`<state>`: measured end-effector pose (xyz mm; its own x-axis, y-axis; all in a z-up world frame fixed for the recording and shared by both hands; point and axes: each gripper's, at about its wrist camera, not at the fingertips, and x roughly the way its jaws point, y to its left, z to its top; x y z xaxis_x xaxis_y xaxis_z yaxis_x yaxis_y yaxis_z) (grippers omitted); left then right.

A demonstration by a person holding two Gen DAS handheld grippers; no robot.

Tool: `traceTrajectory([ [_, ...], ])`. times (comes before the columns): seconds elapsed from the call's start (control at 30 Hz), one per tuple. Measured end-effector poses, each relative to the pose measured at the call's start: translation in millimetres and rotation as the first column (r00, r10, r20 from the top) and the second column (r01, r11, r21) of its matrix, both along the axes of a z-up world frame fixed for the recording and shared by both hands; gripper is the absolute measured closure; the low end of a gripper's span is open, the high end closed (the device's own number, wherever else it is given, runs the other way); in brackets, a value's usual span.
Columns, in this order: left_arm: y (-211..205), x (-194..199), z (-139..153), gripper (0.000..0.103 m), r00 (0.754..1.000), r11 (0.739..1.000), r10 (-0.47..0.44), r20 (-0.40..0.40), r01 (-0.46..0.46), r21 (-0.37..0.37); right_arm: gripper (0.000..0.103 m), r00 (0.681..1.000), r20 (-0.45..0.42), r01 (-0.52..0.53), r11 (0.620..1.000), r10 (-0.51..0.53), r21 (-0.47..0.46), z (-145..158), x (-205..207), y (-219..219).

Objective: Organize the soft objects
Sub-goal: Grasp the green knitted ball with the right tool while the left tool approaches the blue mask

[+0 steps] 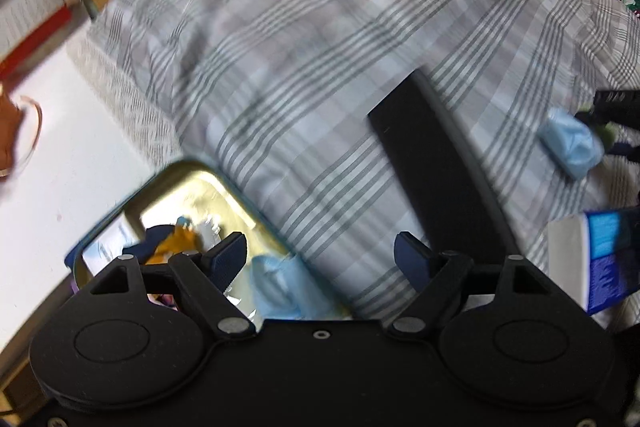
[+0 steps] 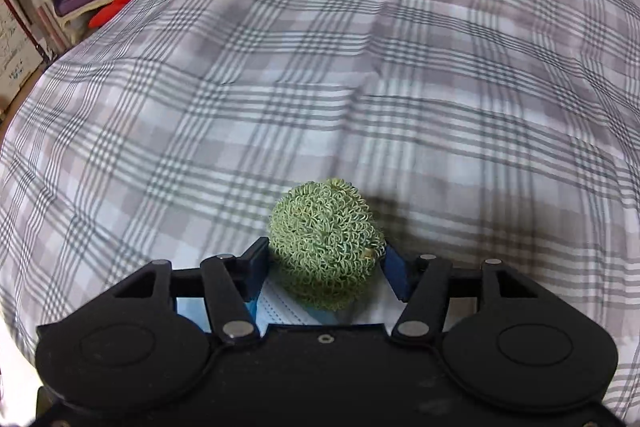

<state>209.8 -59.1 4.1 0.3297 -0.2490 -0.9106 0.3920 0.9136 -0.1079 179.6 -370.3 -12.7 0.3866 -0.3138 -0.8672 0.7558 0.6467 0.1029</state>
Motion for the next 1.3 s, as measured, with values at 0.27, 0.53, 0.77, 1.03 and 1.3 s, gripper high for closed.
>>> traceTrajectory([
  [0.27,-102,-17,25,0.022,0.985,0.985,-0.172,-0.014,0.171,-0.035,0.037,0.999,0.050,-0.016,0.996,0.012,0.084,-18,-15,-32],
  [0.53,-189,-24,13,0.022,0.959,0.960,-0.280,-0.034,0.281,0.001,0.027,0.992,0.119,0.030,0.990,-0.047,0.135,-13,-32,-63],
  [0.77,-223,-22,-15,0.022,0.947,0.951,-0.300,-0.117,0.306,0.042,0.026,0.990,0.120,0.065,0.990,-0.080,0.124,-12,-40,-75],
  [1.03,-243,-8,-43,0.022,0.951,0.961,-0.252,-0.177,0.268,0.073,0.026,0.984,0.150,0.081,0.989,-0.099,0.120,-3,-51,-80],
  [1.3,-258,8,-73,0.004,0.958,0.963,-0.200,-0.208,0.231,0.139,0.026,0.984,0.147,0.088,0.991,-0.103,0.103,3,-55,-82],
])
